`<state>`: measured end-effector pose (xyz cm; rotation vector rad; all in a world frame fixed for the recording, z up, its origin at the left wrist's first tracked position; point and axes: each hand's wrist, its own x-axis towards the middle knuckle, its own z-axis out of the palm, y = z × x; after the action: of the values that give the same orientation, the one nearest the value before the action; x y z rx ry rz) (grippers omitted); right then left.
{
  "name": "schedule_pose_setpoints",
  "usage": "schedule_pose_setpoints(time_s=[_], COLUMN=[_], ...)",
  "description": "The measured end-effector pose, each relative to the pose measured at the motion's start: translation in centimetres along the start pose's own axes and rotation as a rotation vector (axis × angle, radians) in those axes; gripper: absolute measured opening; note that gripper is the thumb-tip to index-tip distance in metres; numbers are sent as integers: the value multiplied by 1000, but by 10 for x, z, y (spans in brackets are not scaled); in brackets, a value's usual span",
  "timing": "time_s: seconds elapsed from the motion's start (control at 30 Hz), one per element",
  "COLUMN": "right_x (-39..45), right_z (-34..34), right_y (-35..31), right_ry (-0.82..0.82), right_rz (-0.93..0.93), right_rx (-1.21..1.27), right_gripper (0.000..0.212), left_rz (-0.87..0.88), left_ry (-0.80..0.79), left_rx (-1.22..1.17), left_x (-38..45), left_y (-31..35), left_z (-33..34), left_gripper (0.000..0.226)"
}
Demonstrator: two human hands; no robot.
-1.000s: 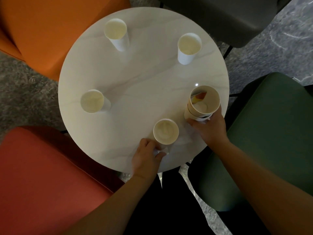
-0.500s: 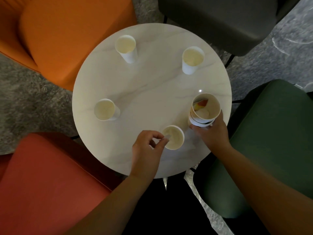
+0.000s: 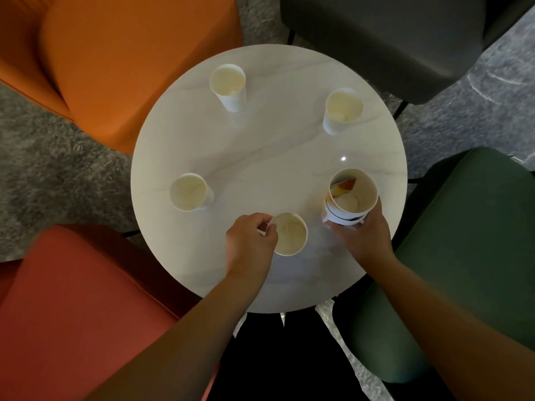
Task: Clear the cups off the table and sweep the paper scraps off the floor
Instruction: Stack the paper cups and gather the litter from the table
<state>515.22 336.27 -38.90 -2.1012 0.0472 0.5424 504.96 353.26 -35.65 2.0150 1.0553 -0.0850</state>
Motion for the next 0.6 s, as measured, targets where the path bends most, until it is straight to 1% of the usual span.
schedule_pose_setpoints(time_s=[0.07, 0.2, 0.27, 0.33, 0.4, 0.47, 0.6], right_x=[1, 3, 4, 5, 6, 6, 8], right_z=[3, 12, 18, 24, 28, 31, 35], right_y=[-5, -13, -18, -23, -27, -30, -36], right_ry=[-6, -21, -24, -26, -33, -40, -29], right_rz=[-5, -34, -59, -77, -74, -71, -61], right_rx=[0, -35, -55, -72, -72, -68, -63], right_gripper=[80, 80, 81, 81, 82, 83, 81], left_rz=[-2, 20, 42, 38, 18, 28, 39], left_ry=[57, 231, 338, 408, 423, 388, 338], left_rx=[-29, -40, -37, -33, -5, 84, 203], left_x=[5, 21, 33, 48, 63, 74, 83], left_y=[4, 16, 16, 9, -2, -11, -20], left_z=[-20, -78, -111, -136, -147, -146, -132], left_gripper=[7, 7, 8, 7, 9, 15, 15])
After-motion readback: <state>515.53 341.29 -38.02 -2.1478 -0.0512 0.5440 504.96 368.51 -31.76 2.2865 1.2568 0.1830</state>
